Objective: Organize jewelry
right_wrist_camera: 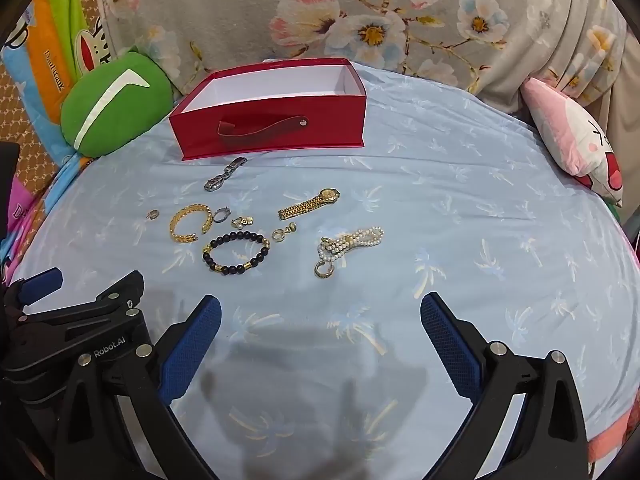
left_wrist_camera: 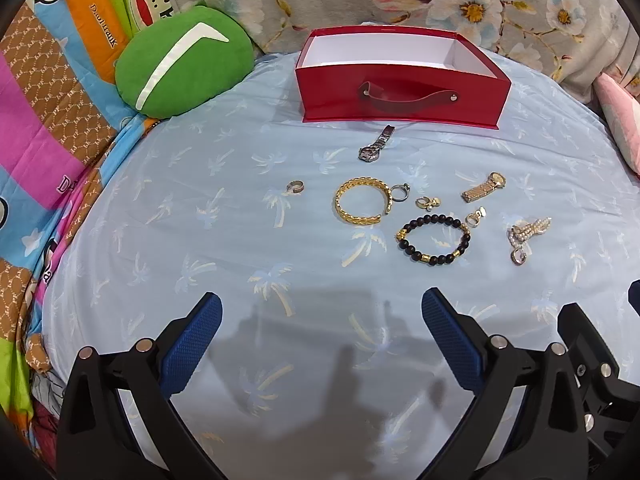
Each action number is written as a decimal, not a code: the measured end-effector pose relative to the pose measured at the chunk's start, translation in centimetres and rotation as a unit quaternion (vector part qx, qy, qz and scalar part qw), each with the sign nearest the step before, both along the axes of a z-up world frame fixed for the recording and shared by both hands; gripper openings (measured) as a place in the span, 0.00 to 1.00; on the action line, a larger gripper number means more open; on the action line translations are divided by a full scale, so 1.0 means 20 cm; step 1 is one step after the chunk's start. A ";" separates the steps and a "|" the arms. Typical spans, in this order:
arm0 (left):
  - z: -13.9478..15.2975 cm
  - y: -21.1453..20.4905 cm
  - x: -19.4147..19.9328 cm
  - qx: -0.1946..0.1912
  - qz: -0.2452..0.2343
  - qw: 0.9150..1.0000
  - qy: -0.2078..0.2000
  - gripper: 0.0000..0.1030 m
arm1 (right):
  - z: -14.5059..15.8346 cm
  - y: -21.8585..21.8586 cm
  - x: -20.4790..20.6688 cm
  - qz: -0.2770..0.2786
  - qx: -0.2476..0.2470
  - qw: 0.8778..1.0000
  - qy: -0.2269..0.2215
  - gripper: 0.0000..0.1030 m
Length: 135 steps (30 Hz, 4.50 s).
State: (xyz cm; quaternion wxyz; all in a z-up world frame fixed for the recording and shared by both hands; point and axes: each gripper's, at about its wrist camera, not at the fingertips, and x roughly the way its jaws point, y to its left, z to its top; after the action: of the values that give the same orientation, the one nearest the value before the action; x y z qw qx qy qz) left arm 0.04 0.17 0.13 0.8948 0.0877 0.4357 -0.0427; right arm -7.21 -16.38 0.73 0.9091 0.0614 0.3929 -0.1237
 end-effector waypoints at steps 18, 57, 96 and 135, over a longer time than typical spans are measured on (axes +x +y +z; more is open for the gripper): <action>-0.01 0.02 0.01 0.006 0.003 1.000 -0.004 0.95 | -0.01 0.00 0.01 0.000 -0.001 1.000 0.005 0.95; -0.02 0.03 0.00 -0.002 0.010 1.000 -0.011 0.95 | -0.04 0.01 0.01 0.000 0.002 1.000 0.007 0.95; -0.09 0.05 0.08 0.010 0.014 1.000 0.009 0.95 | -0.09 -0.06 0.09 -0.016 0.023 1.000 0.013 0.95; -0.20 0.08 0.45 -0.025 0.031 0.998 0.046 0.95 | -0.36 -0.35 0.53 -0.047 0.094 0.992 0.067 0.56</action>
State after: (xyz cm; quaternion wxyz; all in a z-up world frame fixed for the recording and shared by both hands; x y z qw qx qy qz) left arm 9.09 1.84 -3.93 0.8768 0.0500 0.4774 -0.0300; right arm 3.34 -23.41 -6.46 0.8642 0.1561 0.4595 -0.1327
